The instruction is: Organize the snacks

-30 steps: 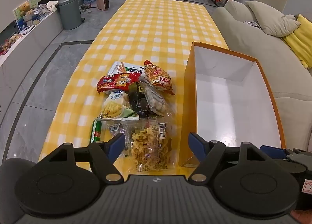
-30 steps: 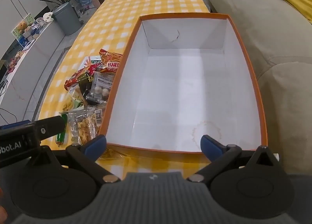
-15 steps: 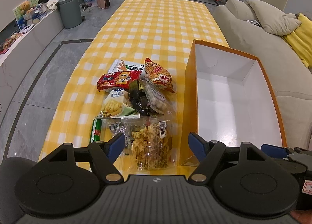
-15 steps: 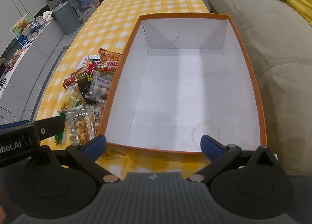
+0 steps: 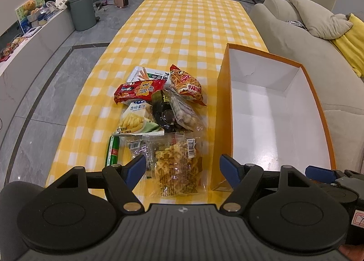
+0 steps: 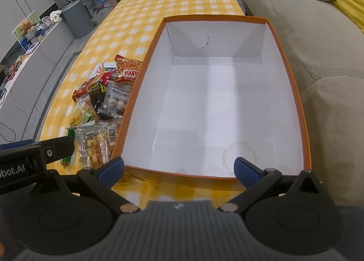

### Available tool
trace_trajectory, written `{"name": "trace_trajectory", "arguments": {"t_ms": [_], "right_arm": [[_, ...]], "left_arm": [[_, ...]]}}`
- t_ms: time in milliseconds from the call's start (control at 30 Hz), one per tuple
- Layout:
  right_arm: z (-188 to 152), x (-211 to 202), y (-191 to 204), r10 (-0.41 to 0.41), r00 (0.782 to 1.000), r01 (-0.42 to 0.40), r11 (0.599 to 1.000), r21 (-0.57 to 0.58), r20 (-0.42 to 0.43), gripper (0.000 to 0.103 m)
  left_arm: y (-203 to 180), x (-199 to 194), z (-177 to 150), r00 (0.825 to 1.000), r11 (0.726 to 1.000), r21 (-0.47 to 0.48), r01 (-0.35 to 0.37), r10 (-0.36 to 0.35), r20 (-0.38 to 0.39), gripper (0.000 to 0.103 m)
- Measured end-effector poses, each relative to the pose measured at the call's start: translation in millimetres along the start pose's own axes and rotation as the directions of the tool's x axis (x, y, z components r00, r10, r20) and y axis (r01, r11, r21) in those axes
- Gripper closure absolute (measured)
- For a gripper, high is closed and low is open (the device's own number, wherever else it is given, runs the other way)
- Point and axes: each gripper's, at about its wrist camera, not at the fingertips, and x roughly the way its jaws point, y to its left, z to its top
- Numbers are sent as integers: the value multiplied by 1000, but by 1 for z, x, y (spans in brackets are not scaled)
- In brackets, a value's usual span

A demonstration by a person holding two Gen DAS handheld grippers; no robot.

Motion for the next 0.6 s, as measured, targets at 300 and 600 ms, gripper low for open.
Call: {"name": "trace_trajectory", "arguments": {"t_ms": [300,600], "right_arm": [[0,0,0,3,1000,-3,1000,4,2,3],[0,1,0,6,1000,-6,1000,-3,2,3]], "left_arm": [[-1,0,0,1000,1000,-5,5,-5,1,16],[0,1,0,1000,1000,-6,6,-6,-7,16]]}}
